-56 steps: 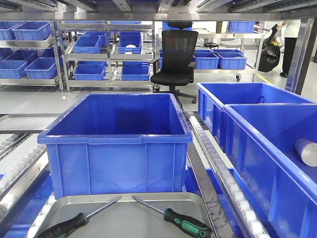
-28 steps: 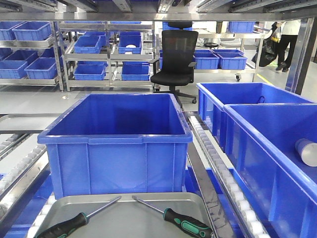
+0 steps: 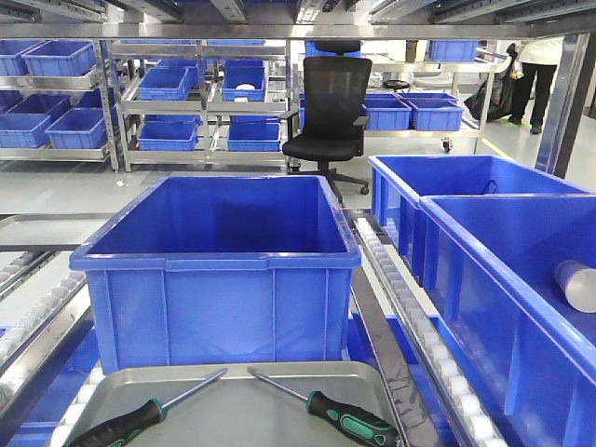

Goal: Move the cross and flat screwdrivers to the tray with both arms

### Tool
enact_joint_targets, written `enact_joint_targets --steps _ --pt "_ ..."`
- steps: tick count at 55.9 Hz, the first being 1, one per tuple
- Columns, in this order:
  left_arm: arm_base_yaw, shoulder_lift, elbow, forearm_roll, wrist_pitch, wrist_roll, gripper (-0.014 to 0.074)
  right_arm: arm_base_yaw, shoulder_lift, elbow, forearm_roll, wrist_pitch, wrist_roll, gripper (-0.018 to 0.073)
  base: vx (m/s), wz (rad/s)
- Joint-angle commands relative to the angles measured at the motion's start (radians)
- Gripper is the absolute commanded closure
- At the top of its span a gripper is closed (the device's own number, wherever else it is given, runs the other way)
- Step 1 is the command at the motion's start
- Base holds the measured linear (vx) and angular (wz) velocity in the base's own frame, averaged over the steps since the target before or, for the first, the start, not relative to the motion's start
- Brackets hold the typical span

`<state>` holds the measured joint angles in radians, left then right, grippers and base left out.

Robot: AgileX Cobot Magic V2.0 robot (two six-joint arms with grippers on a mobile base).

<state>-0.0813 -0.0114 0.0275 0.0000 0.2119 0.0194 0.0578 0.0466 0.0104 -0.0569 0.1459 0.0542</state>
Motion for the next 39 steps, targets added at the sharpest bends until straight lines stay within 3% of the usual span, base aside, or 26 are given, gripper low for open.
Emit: enact_joint_targets --steps 1,10,39 --pt "0.000 -0.014 -0.025 -0.007 -0.085 -0.010 0.0594 -0.105 -0.064 0.031 -0.010 -0.114 0.066 0.0567 0.00 0.00" --pt "0.000 -0.013 -0.025 -0.006 -0.085 -0.010 0.0594 -0.181 -0.057 0.027 -0.006 -0.072 0.082 0.0567 0.00 0.00" --pt "0.000 -0.012 -0.025 -0.006 -0.086 -0.010 0.0594 -0.179 -0.063 0.027 -0.007 -0.073 0.082 0.0567 0.00 0.00"
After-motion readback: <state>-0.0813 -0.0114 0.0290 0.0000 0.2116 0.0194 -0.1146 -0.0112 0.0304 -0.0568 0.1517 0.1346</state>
